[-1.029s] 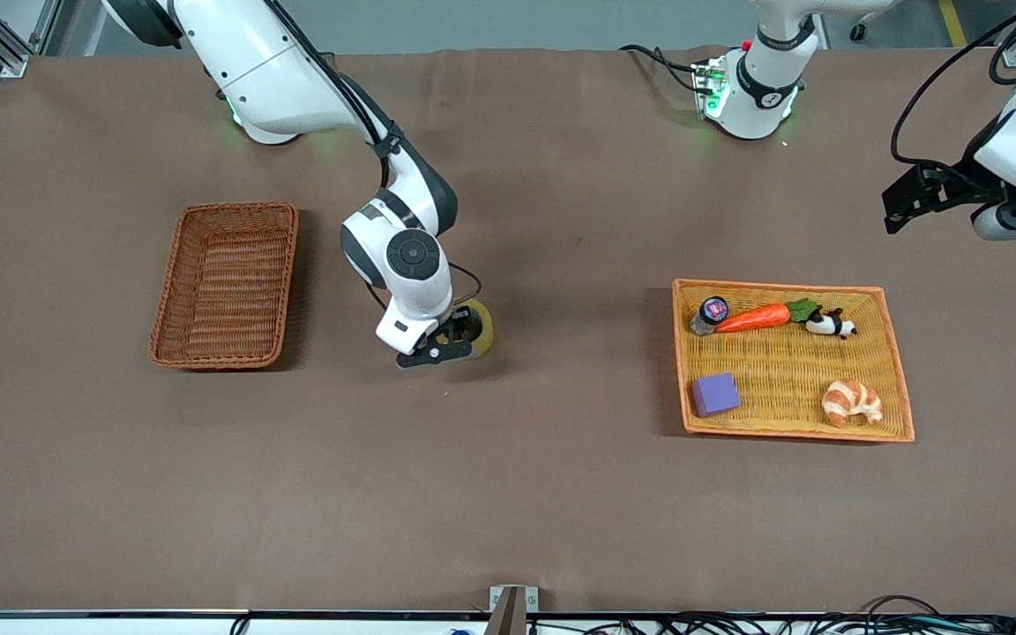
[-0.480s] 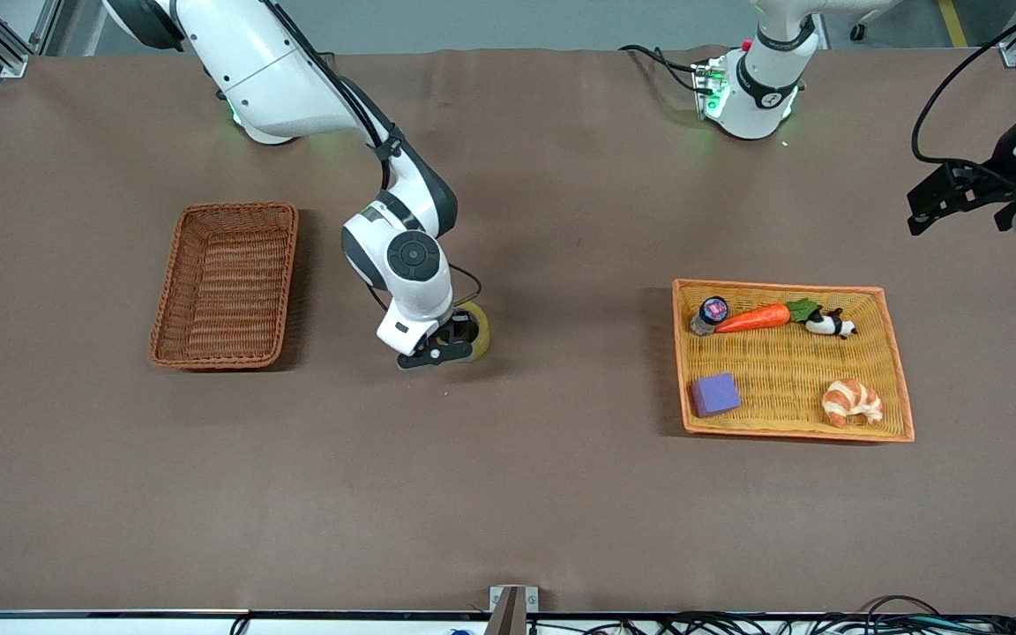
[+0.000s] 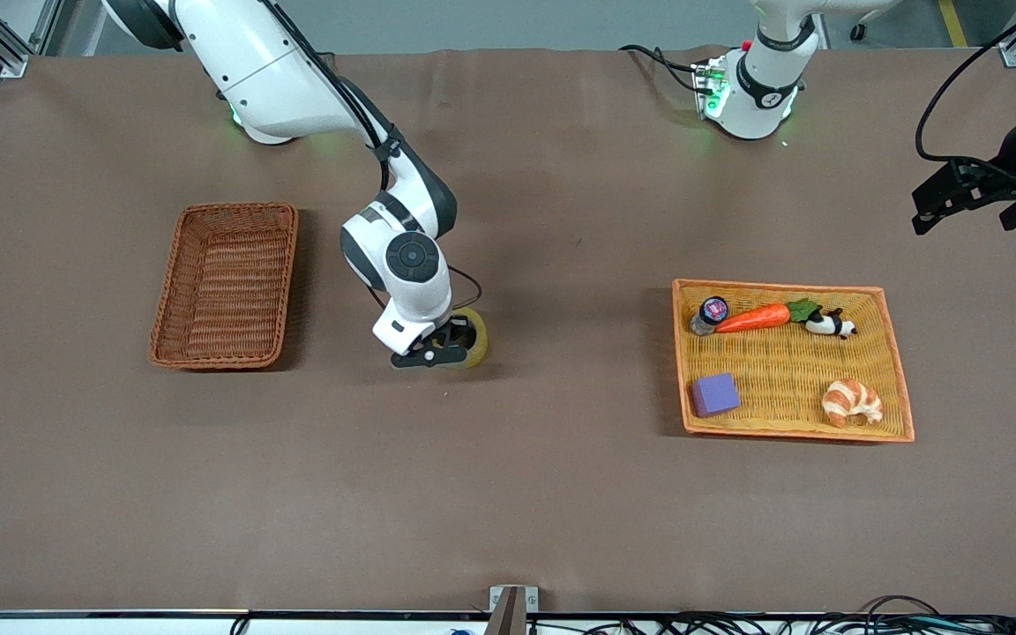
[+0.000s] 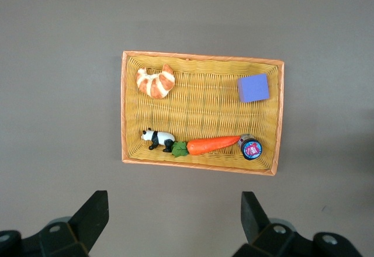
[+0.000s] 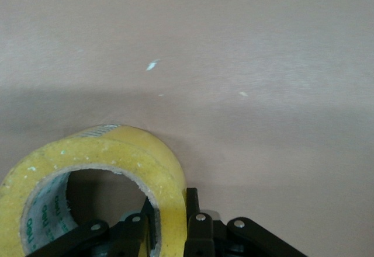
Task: Move tape to another basket
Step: 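Lower the right gripper onto the tape rim and close it, then carry the tape with the right gripper into the brown basket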
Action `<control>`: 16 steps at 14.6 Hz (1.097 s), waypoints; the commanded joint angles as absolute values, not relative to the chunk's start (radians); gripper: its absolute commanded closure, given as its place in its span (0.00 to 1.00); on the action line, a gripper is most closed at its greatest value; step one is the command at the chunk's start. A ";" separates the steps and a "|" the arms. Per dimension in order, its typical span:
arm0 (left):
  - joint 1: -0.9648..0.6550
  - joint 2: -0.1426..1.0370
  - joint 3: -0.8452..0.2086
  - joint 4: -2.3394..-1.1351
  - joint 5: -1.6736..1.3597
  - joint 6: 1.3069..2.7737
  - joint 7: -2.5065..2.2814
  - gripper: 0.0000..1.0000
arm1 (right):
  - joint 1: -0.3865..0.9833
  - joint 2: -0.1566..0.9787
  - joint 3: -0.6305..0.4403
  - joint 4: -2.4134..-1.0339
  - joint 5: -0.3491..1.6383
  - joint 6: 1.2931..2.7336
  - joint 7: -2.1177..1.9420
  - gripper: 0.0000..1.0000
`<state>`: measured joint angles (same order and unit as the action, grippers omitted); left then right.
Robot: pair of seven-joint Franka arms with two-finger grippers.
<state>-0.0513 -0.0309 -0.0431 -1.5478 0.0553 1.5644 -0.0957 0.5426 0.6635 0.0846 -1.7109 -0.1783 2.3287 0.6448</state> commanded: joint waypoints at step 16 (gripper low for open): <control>-0.061 -0.008 -0.061 -1.539 0.040 1.517 -0.087 0.00 | 0.186 0.072 -0.221 -2.161 -0.074 2.155 -0.288 0.98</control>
